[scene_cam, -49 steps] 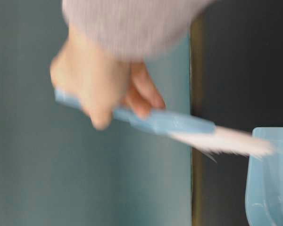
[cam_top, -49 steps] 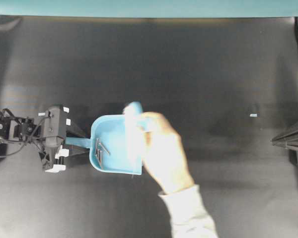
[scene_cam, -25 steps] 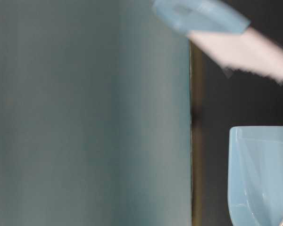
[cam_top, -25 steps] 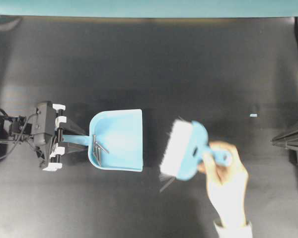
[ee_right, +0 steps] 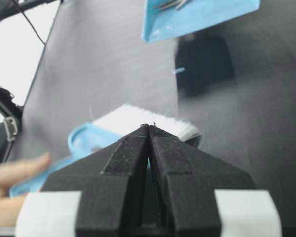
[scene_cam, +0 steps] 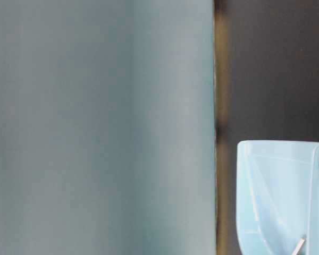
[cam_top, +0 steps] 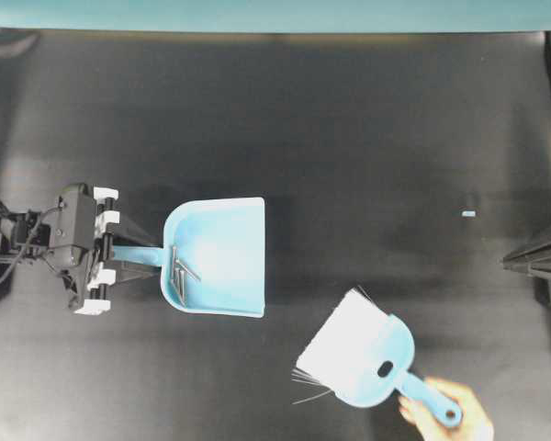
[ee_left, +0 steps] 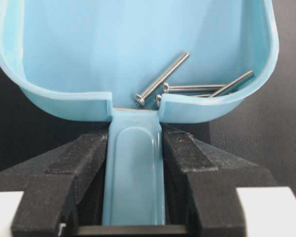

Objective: Hold the dustpan with the left arm, while a human hand uses a hand brush to gather screws into the dustpan.
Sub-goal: 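Keep holding the dustpan with screws in the left gripper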

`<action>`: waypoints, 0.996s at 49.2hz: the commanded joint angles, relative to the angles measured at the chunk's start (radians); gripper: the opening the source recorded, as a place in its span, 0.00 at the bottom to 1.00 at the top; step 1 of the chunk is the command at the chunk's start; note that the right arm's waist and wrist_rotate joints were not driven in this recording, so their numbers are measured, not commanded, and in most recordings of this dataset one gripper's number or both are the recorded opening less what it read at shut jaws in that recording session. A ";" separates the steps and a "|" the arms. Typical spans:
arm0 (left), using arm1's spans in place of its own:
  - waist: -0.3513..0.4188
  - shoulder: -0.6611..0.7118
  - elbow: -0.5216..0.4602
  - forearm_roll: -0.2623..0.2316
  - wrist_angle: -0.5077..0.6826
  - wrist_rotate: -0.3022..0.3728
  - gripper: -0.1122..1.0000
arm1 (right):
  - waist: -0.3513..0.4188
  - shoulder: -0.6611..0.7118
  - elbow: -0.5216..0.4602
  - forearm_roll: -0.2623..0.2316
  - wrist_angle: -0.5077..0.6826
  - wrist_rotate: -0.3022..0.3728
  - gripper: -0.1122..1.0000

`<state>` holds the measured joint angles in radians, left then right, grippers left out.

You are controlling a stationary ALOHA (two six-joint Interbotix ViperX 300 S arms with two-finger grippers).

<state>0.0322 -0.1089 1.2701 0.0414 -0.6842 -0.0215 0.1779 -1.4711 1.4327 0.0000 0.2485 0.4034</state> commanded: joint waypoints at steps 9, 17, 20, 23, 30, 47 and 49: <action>0.003 -0.061 -0.008 0.003 0.052 0.005 0.36 | 0.000 0.005 -0.006 -0.003 -0.009 0.000 0.10; 0.003 -0.067 -0.009 0.003 0.054 0.002 0.36 | 0.000 0.005 -0.005 -0.003 -0.009 0.000 0.10; 0.005 -0.069 -0.009 0.003 0.054 -0.003 0.36 | 0.000 0.005 -0.006 -0.003 -0.009 0.000 0.10; 0.003 -0.067 -0.009 0.003 0.054 -0.005 0.36 | 0.000 0.005 -0.006 -0.003 -0.009 0.000 0.10; 0.003 -0.067 -0.009 0.003 0.069 -0.006 0.36 | 0.000 0.005 -0.005 -0.003 -0.009 0.000 0.10; -0.005 -0.067 -0.011 0.003 0.089 -0.008 0.36 | 0.000 0.003 -0.005 -0.003 -0.009 0.002 0.10; -0.005 -0.069 -0.011 0.003 0.089 -0.008 0.36 | 0.000 0.005 -0.006 -0.003 -0.009 0.002 0.10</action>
<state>0.0307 -0.1672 1.2701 0.0430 -0.5906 -0.0276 0.1779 -1.4726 1.4327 -0.0015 0.2485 0.4034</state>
